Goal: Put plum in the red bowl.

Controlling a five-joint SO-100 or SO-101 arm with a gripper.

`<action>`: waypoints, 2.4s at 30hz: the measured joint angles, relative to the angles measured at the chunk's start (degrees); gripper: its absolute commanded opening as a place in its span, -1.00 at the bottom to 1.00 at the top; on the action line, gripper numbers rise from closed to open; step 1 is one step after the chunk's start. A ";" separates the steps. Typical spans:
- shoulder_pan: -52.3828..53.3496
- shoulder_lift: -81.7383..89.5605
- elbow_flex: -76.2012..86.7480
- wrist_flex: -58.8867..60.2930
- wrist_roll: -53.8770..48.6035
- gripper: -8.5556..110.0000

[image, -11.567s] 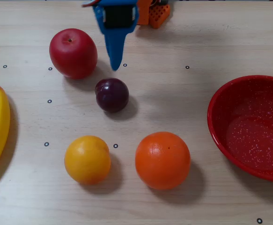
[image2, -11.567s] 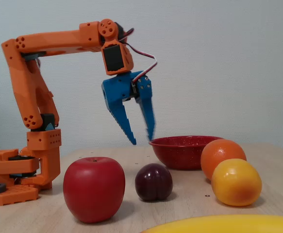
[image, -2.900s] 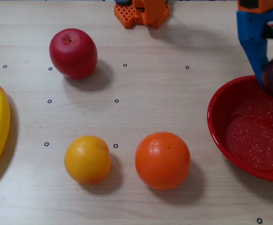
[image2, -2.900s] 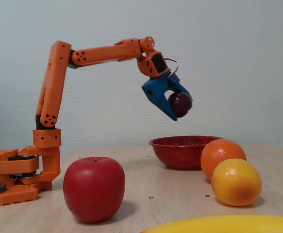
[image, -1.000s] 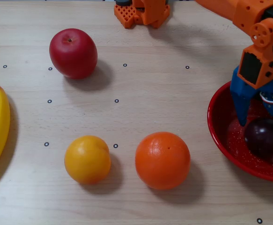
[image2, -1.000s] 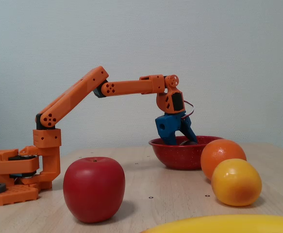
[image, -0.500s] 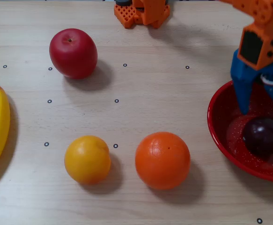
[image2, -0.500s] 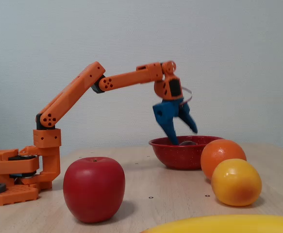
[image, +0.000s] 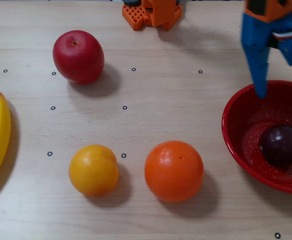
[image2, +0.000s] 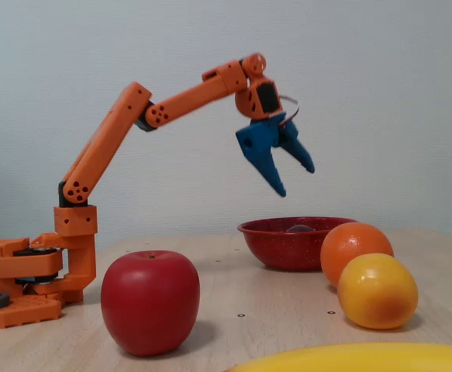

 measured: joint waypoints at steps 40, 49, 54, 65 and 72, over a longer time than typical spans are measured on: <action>14.50 50.01 58.36 -15.29 2.37 -0.86; 16.08 61.26 79.28 -24.17 2.37 -0.86; 16.61 68.38 90.26 -29.18 2.37 -0.86; 16.87 85.61 117.95 -44.12 3.34 -0.86; 16.79 103.97 137.37 -48.78 3.60 -0.86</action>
